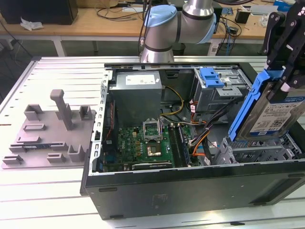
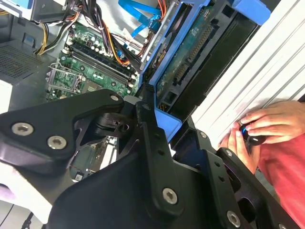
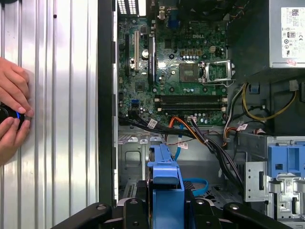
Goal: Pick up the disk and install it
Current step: 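Insert the disk into the insertion slot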
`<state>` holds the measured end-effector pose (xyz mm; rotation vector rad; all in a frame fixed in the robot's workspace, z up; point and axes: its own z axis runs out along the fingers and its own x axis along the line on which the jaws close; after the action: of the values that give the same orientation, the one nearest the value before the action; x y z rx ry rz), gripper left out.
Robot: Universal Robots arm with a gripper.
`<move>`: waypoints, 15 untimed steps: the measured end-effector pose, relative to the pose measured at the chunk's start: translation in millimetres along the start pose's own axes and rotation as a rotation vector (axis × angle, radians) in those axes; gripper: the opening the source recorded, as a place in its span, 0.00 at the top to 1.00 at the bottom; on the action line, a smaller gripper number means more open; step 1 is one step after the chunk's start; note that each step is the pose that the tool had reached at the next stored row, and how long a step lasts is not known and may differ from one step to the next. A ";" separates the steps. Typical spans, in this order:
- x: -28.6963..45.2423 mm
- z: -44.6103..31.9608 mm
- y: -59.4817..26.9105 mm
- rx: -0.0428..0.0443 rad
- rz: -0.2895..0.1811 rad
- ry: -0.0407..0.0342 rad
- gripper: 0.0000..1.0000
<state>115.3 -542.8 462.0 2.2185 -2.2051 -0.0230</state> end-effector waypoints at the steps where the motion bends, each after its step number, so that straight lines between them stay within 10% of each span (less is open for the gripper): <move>1: 0.5 0.6 0.0 0.0000 0.000 -0.0003 0.64; 15: 2.8 5.9 -0.8 0.0000 0.000 0.0000 0.64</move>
<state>116.0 -545.5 456.1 2.2185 -2.2052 -0.0230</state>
